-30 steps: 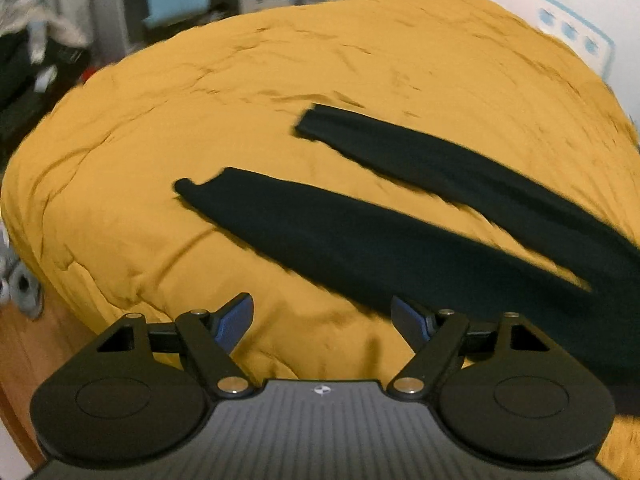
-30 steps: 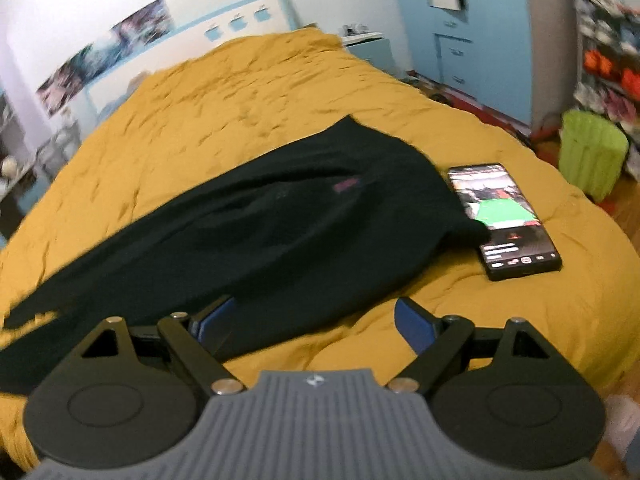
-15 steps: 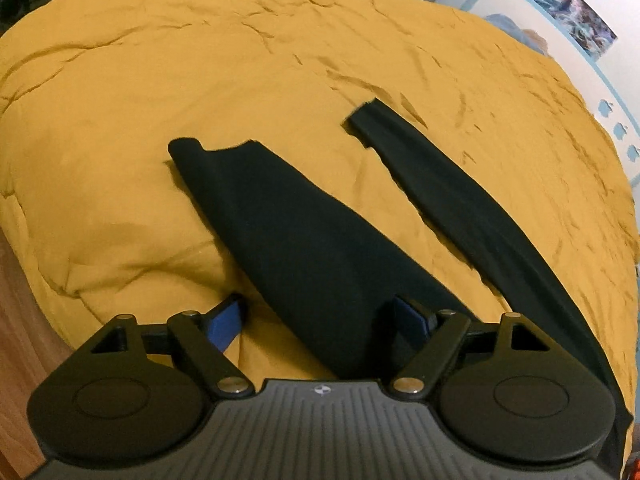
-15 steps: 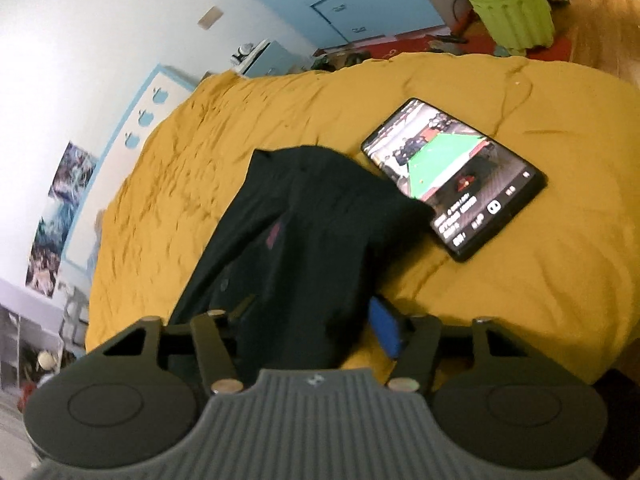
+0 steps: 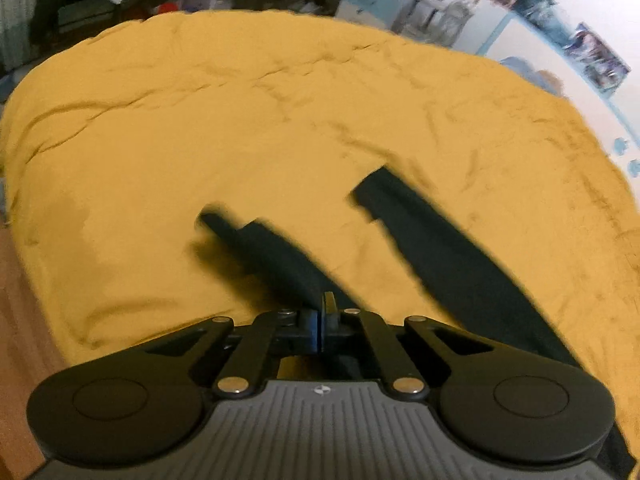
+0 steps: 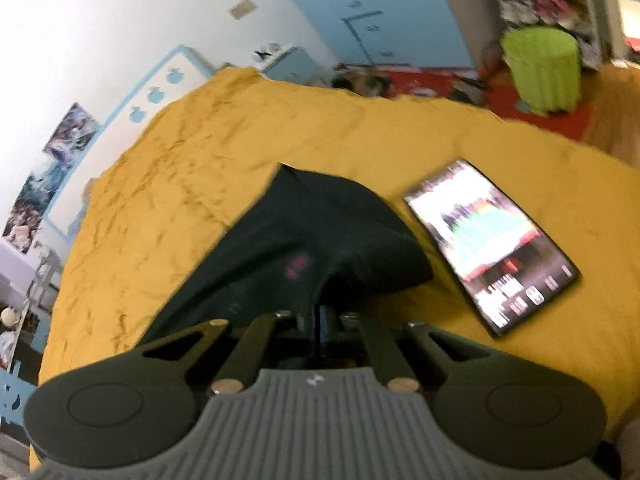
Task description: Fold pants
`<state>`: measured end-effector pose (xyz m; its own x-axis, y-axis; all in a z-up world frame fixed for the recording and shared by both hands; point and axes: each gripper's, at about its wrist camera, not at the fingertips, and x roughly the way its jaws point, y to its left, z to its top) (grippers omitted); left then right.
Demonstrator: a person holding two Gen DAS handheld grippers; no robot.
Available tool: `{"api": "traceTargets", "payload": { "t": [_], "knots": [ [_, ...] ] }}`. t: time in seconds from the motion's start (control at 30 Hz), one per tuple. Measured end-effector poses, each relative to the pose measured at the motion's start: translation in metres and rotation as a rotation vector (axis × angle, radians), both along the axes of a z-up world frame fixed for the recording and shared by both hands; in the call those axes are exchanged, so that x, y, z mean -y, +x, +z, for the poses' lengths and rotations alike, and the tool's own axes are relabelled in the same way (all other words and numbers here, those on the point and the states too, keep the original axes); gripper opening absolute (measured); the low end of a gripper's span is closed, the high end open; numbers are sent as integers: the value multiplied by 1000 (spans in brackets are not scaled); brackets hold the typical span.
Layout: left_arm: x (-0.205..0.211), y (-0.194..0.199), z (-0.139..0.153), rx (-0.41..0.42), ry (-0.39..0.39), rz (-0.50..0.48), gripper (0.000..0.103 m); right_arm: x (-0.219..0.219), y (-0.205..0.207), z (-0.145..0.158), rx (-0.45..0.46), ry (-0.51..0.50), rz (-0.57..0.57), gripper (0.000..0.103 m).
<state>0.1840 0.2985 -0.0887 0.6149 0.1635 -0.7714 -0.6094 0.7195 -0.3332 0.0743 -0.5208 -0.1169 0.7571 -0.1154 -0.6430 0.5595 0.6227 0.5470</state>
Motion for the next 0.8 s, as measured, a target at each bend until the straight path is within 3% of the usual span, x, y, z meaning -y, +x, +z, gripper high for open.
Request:
{"api": "traceTargets", "payload": {
  "t": [0.1,0.33,0.43,0.6,0.7,0.8],
  "knots": [
    [1,24,13,14,-8,-12,1,3,26,14,31,15,19,0],
    [-5,107,29,-80,-78,-71,1,23,105,33,16,82,47,0],
    [-8,151,18,-148,-113,-93,1,33,146,32,-24,79,56,0],
    [-20,206,-14,-258,-217,-63,1,52,205,9,-95,163,40,0],
    [-30,226,-28,-281,-300,-16,1,61,238,-6,-128,186,35,0],
    [-33,244,-30,-280,-304,6,1,69,268,-13,-127,205,32,0]
  ]
}}
